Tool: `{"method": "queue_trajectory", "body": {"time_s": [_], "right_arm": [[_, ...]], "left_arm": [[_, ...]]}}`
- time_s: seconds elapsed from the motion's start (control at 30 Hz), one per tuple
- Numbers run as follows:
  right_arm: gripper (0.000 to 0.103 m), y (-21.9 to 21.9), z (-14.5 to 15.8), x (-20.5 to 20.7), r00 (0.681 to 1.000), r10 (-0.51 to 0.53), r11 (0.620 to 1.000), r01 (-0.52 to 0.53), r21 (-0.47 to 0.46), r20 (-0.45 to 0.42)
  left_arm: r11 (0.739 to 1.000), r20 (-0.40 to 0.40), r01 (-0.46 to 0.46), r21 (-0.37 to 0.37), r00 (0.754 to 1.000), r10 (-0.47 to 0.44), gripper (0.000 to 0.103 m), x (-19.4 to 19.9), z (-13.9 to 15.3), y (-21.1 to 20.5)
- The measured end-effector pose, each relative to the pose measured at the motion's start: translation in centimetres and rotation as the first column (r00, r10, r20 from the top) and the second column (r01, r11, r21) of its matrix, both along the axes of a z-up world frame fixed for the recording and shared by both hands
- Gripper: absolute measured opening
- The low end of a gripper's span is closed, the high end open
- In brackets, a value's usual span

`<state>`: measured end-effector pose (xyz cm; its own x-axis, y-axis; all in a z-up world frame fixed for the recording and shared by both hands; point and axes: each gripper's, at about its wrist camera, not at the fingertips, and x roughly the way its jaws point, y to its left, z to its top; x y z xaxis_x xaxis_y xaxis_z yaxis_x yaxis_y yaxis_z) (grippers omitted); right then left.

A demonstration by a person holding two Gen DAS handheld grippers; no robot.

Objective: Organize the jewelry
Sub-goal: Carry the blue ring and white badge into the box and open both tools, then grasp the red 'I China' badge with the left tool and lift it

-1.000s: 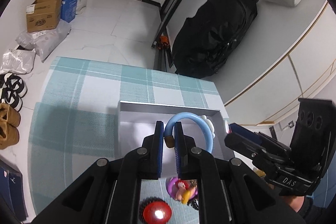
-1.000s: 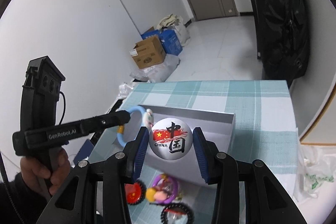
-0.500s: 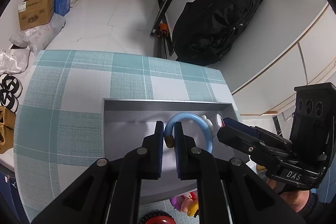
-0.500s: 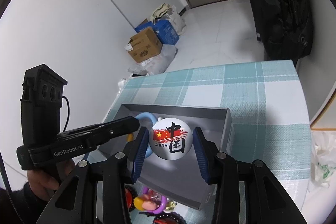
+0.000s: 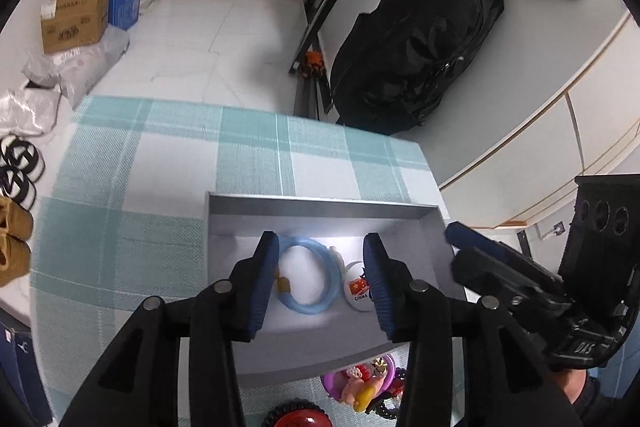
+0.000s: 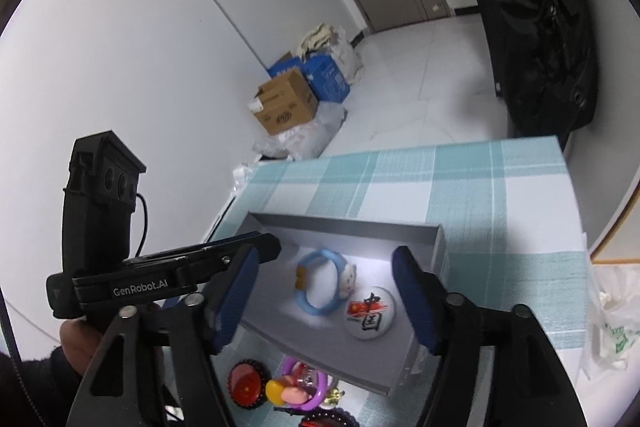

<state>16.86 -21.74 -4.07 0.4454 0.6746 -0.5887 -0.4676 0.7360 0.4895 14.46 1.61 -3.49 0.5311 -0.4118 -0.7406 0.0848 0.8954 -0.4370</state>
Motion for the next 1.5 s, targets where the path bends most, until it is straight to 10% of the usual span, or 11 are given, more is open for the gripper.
{"method": "queue_trajectory", "body": {"time_s": [0.63,1.0,1.5], "right_arm": [[0.103,-1.3,2.5,-5.0,0.988,-0.047,0.999,0.046,0.008,0.149],[0.103,-1.5,1.6,-7.6,0.985,-0.053,0.997,0.061,-0.046,0.165],[0.103,-1.4,0.2,-9.6,0.988,-0.052,0.994,0.064,-0.085,0.145]], "left_arm": [[0.992,0.093,-0.061,0.114,0.994,0.05,0.058,-5.4,1.3,0.3],[0.988,0.124,-0.078,0.137,0.99,0.061,0.068,-8.3,1.5,0.3],[0.964,-0.044,0.042,0.261,0.999,-0.032,0.077,-10.0,-3.3,-1.6]]}}
